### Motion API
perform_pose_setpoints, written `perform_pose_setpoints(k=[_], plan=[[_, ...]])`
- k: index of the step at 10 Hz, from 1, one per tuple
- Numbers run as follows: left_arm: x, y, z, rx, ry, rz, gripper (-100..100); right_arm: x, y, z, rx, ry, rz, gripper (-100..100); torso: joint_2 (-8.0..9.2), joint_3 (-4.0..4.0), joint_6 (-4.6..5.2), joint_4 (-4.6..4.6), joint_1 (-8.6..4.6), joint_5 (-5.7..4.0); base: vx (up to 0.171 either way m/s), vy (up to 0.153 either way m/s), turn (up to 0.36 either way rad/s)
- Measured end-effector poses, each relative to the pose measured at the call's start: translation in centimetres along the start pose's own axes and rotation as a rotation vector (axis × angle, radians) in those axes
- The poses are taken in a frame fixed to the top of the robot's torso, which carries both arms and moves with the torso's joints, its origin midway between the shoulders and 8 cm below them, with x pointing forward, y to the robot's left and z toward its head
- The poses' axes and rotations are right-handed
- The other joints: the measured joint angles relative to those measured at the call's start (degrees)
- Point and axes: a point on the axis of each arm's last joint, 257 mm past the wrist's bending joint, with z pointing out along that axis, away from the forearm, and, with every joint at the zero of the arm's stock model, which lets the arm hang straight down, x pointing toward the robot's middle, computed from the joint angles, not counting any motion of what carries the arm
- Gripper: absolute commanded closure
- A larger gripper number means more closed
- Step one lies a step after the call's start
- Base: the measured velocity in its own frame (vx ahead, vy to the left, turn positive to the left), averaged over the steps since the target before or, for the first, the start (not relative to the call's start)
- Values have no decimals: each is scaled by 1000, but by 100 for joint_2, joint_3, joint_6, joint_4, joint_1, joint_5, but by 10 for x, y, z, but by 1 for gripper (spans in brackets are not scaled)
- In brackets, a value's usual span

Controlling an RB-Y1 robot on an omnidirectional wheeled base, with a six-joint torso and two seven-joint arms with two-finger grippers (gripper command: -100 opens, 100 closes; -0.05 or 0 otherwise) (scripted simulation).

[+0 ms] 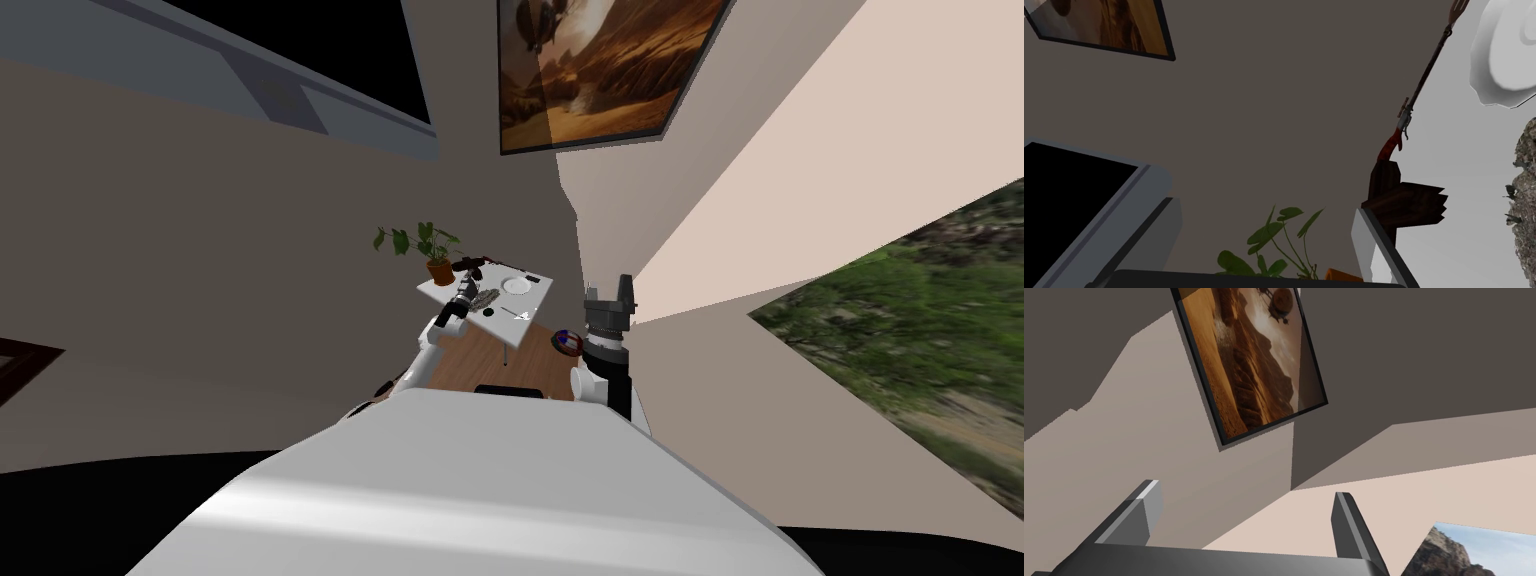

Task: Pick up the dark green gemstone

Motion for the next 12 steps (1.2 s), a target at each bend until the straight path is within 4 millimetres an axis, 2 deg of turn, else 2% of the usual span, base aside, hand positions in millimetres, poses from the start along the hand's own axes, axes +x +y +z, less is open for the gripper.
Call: perform_pose_setpoints(k=[6,12], plan=[[9,55,36,-199,12,-20,-100,0,0,0,0,0,0,0,0,0,-1,0,2,0,-10,-9,6],[25,107,57,-410,25,-39,-100,0,0,0,0,0,0,0,-2,-1,-1,0,5,1,-4,-2,2]])
